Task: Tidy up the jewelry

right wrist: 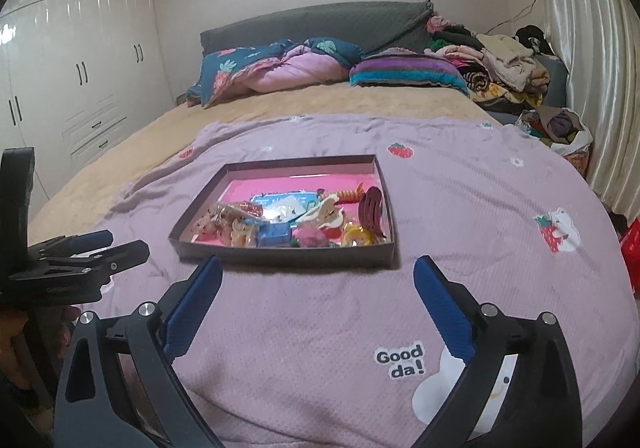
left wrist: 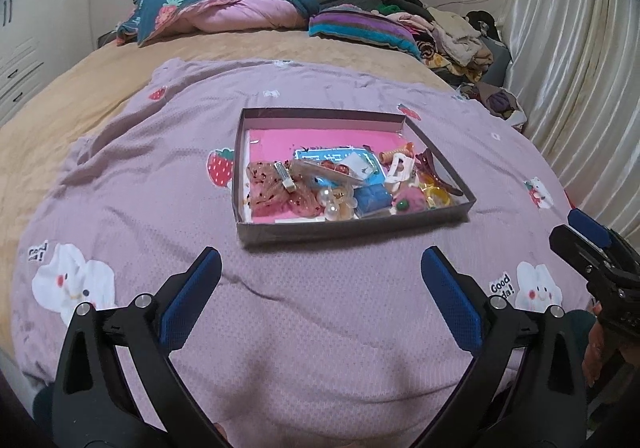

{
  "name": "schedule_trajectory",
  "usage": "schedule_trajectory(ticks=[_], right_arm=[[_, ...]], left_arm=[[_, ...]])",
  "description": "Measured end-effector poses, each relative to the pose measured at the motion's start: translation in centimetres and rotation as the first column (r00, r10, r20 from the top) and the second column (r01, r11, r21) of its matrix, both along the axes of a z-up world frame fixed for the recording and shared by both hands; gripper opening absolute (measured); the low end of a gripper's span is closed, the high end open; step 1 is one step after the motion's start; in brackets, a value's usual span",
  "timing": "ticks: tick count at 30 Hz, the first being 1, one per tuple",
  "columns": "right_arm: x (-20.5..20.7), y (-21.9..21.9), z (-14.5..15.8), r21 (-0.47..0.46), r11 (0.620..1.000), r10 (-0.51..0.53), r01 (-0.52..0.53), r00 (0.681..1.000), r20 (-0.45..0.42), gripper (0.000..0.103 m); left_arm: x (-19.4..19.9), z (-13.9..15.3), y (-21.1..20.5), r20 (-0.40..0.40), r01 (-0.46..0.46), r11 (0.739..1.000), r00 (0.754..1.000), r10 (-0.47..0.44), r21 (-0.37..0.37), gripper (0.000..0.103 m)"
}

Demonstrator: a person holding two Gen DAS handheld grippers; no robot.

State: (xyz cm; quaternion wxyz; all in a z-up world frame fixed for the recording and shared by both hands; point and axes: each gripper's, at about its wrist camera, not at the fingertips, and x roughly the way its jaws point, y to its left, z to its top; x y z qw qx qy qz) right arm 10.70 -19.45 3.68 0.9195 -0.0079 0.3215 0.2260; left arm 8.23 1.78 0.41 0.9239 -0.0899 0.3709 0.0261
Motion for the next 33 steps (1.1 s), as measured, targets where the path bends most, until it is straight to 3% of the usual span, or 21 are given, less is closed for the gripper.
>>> schedule_trajectory(ticks=[33], right_arm=[[-0.10,-0.45,0.07,-0.002,1.000,-0.014,0.014,1.000,-0.012,0.097]], left_arm=[[-0.67,0.65,-0.37,0.004,-0.008,1.000,1.000,0.008,0.005,0.093]])
